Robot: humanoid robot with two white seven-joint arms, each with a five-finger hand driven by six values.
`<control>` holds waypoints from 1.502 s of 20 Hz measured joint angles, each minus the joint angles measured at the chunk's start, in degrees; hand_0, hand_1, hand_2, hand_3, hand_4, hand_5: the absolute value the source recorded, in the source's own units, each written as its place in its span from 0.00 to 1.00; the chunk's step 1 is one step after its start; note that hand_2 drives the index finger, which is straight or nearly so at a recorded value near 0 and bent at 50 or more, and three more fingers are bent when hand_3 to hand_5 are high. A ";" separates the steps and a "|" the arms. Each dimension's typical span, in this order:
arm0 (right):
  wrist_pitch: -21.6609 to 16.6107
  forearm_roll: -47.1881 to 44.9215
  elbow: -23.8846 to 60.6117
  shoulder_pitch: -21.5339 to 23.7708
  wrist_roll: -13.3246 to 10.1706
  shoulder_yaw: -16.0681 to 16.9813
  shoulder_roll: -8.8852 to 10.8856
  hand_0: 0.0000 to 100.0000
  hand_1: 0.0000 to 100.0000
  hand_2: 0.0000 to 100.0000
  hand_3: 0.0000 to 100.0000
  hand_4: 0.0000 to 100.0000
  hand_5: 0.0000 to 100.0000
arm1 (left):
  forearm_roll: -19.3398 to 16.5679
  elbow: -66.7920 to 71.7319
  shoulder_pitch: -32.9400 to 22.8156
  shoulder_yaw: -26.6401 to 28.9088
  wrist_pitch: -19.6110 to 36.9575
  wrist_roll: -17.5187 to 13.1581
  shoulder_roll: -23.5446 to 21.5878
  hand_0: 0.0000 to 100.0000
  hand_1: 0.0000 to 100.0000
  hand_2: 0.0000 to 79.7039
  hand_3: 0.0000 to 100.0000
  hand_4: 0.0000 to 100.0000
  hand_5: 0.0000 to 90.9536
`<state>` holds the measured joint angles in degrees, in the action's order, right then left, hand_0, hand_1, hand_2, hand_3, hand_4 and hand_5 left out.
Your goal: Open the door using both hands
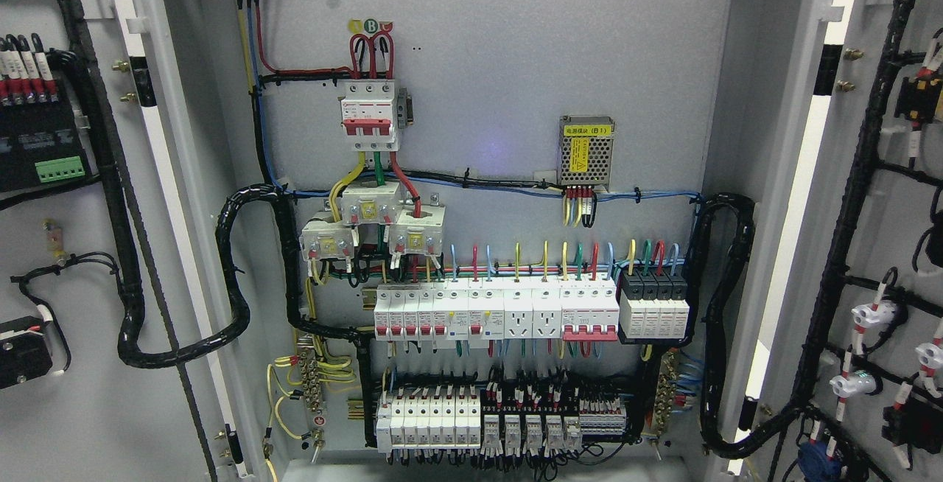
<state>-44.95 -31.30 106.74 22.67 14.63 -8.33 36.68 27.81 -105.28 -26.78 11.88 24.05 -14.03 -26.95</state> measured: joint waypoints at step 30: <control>-0.08 0.89 -27.01 11.88 -0.09 -15.12 -8.54 0.11 0.00 0.00 0.00 0.00 0.00 | -19.84 16.80 -11.17 -12.42 -20.80 -0.15 14.42 0.00 0.00 0.00 0.00 0.03 0.00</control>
<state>-45.03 -30.41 79.73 34.54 14.54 -23.44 28.15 7.97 -88.49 -37.95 -0.54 3.25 -14.18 -12.53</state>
